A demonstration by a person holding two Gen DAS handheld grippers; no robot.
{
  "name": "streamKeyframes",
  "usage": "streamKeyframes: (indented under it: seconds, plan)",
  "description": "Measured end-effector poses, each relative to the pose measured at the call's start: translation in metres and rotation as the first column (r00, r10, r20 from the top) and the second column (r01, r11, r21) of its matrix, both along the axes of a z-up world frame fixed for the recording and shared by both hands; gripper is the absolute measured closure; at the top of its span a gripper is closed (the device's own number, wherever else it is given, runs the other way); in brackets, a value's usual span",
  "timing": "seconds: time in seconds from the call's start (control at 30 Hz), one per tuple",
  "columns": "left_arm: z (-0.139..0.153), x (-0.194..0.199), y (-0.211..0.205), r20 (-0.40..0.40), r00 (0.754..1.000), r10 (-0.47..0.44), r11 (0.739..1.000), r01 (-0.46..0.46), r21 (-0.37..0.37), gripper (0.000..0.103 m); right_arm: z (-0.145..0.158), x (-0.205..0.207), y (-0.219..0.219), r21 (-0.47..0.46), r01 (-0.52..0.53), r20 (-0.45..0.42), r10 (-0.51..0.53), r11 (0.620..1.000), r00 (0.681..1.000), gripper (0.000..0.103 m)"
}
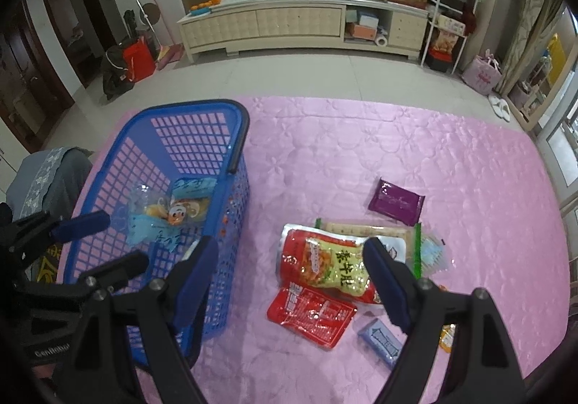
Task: Organize snacks
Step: 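Withdraw both tools from the basket back over the snack pile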
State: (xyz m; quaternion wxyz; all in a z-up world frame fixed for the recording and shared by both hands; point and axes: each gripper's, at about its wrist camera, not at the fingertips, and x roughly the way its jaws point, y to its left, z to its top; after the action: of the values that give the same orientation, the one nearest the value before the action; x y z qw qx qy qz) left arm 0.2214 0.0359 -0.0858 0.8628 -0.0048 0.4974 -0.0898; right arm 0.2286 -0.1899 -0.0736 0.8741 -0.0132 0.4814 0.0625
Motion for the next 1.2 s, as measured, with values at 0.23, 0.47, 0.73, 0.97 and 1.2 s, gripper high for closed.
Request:
streamKeyframes:
  seconds: [0.23,0.47,0.73,0.97,1.2]
  plan:
    - [0.026,-0.017,-0.005,0.060,0.998,0.010,1.000,-0.010,-0.005,0.041,0.018,-0.022,-0.006,-0.008,-0.023,0.025,0.024,1.000,0.999,0.018]
    - [0.040,-0.031,-0.028,0.103,0.995,-0.016,1.000,0.015,0.016,0.041,0.033,-0.043,-0.026,-0.001,-0.014,0.047,0.014,1.000,0.999,0.018]
    - [0.050,-0.040,-0.062,0.132,0.990,-0.059,0.998,0.057,0.016,0.041,0.046,-0.065,-0.059,-0.004,0.012,0.063,-0.012,1.000,0.998,0.018]
    - [0.053,-0.052,-0.091,0.182,0.978,-0.098,0.995,0.092,0.045,0.041,0.045,-0.084,-0.095,-0.021,0.046,0.073,-0.044,0.999,0.996,0.018]
    - [0.049,-0.062,-0.125,0.201,0.968,-0.153,0.988,0.147,0.045,0.025,0.031,-0.102,-0.126,-0.033,0.057,0.066,-0.054,0.998,0.996,0.018]
